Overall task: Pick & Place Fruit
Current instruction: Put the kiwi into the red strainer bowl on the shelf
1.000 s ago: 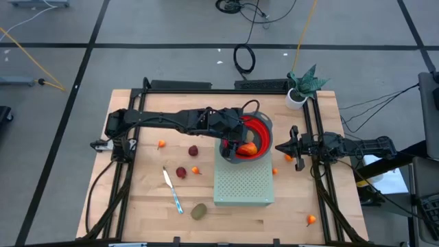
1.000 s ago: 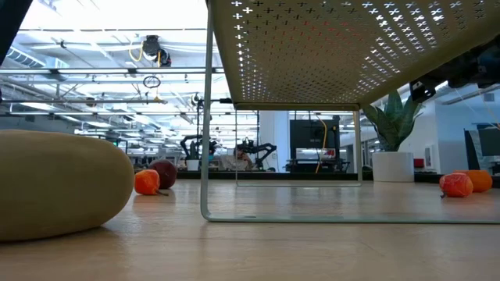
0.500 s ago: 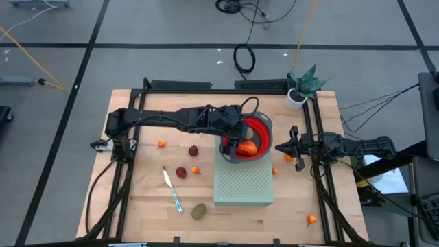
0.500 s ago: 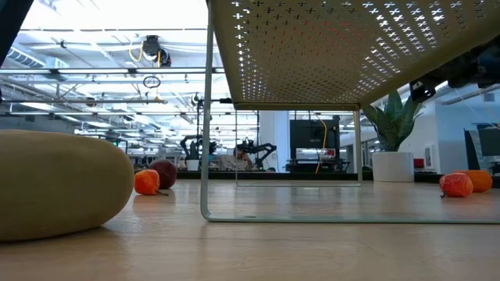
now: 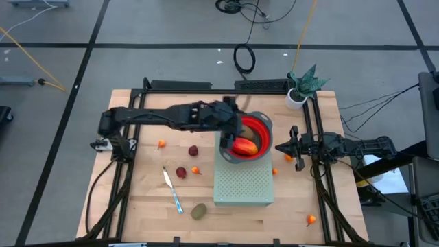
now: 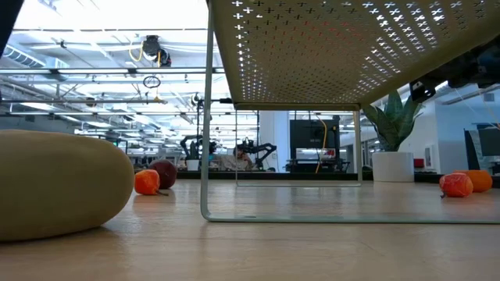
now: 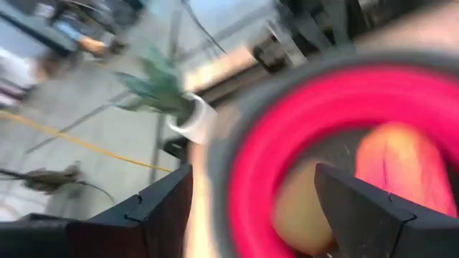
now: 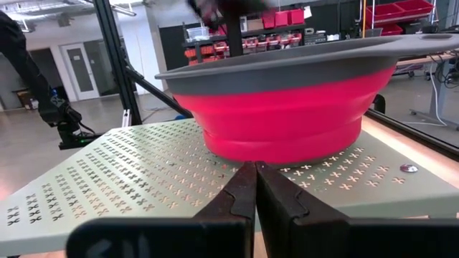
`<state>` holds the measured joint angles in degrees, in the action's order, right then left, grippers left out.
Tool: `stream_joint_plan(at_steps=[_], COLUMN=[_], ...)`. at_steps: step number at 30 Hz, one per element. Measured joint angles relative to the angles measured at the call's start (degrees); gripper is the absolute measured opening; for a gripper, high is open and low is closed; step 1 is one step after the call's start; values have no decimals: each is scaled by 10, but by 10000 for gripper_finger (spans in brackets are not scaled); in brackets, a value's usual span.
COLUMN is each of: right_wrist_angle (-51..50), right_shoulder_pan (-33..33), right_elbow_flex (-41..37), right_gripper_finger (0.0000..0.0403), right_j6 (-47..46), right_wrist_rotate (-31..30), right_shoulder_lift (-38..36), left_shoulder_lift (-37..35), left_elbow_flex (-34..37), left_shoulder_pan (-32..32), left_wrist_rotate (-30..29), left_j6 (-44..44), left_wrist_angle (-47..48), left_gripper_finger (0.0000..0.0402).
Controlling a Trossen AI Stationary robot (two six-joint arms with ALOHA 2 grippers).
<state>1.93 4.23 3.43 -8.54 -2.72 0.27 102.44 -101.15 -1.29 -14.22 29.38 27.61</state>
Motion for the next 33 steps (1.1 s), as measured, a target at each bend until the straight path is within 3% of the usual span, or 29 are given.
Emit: stream_joint_plan(at_steps=[5, 14, 22, 33], right_wrist_angle=[0, 0, 0, 0], right_shoulder_pan=[0, 0, 0, 0], right_elbow_flex=[0, 0, 0, 0], right_gripper_finger=[0, 0, 0, 0], right_j6=[0, 0, 0, 0], right_wrist_rotate=[0, 0, 0, 0], right_shoulder_lift=[0, 0, 0, 0], left_shoulder_lift=[-64, -139, -142, -143], left_elbow_flex=[-1, -1, 0, 4], left_shoulder_pan=[15, 33, 57, 115], left_wrist_rotate=[-48, -130, -139, -126], left_j6=[-98, -407, -619, -843], left_wrist_angle=[43, 269, 447, 555], left_gripper_finger=[264, 202, 142, 84])
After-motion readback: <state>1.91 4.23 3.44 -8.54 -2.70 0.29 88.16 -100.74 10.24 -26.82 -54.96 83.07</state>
